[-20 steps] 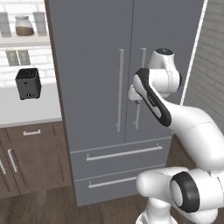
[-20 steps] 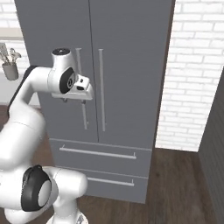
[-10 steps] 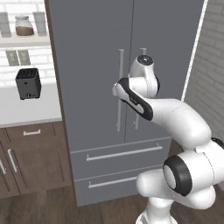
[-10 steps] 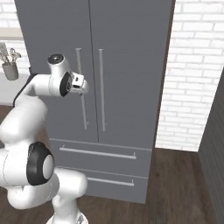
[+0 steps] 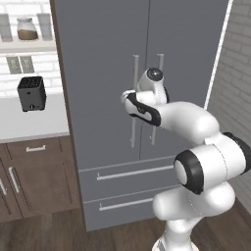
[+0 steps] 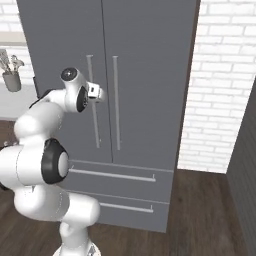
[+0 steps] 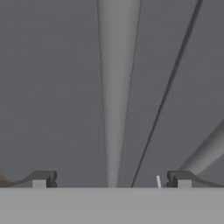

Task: Take the strawberry from the fridge and place it on top of the pancake, located on the dining counter.

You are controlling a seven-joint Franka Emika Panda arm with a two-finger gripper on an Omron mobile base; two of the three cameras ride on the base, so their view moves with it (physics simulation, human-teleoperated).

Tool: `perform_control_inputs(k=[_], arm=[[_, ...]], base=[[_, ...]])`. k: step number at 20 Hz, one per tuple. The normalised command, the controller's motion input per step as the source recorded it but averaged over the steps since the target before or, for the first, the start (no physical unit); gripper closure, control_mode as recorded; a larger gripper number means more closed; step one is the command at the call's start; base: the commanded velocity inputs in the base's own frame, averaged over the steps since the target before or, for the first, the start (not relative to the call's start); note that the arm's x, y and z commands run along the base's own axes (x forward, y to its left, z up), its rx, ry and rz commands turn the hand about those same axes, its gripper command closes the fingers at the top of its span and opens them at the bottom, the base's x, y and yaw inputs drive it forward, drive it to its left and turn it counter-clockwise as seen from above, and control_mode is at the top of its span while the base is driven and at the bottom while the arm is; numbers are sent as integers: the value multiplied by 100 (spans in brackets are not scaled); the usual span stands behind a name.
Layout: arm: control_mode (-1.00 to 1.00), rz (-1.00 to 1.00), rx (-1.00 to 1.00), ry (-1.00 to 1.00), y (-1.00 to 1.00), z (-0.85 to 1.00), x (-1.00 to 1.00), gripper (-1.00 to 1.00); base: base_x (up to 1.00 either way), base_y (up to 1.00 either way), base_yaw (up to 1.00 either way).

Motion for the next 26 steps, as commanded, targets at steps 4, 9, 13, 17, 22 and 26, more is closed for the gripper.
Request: perform_control_inputs(k=[4, 9, 13, 17, 22, 26], arm=[[-100, -3, -1, 0, 0, -18, 60, -100], [-100, -7, -3, 2, 0, -15, 52, -100], [-100, -7, -3, 0, 1, -16, 34, -100], [-100, -3, 0, -5, 0, -2, 21, -100], [-100, -1, 0, -15, 0, -6, 28, 100], [-100, 0, 0, -5, 1, 0, 6, 100]], base=[[0, 0, 0], [0, 0, 0], [0, 0, 0], [0, 0, 0], [0, 0, 0], [0, 0, 0]])
